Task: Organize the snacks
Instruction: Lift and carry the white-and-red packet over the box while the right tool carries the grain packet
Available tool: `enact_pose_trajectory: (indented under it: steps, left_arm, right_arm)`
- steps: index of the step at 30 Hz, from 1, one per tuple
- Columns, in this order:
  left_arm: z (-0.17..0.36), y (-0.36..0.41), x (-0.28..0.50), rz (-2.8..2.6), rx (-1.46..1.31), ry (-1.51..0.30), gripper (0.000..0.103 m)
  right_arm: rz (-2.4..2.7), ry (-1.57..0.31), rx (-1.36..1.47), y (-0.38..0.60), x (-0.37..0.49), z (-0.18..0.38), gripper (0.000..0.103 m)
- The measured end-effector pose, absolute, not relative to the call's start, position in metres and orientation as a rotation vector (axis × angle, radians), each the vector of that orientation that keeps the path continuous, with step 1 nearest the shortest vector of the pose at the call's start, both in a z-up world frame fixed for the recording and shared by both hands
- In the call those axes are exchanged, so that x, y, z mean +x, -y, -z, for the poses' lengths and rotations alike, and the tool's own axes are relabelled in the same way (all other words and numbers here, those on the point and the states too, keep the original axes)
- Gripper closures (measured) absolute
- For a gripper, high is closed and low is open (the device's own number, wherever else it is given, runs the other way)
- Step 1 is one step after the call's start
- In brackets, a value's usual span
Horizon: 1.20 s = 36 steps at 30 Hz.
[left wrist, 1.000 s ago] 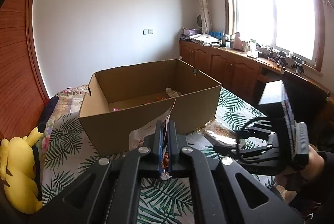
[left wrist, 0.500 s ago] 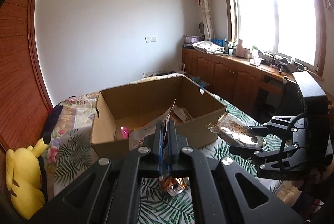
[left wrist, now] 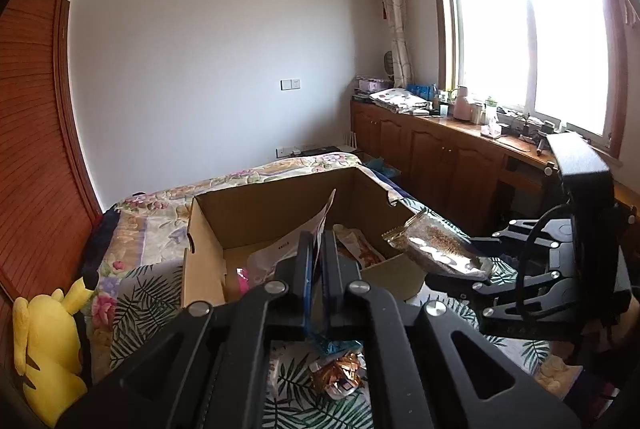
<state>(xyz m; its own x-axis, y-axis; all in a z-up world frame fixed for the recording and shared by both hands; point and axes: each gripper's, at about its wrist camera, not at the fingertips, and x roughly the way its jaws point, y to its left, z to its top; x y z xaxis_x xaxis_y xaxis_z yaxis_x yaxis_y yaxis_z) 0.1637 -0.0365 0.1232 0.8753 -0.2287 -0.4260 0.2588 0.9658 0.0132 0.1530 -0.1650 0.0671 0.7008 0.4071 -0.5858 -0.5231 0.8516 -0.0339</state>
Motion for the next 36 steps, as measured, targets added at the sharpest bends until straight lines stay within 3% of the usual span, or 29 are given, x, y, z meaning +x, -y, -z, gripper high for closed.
enact_pose_trajectory:
  steps: [36]
  left_arm:
    - [-0.084, 0.018, 0.259, 0.178, -0.004, -0.561, 0.101]
  right_arm:
    - [-0.47, -0.713, -0.14, 0.152, 0.24, -0.053, 0.056]
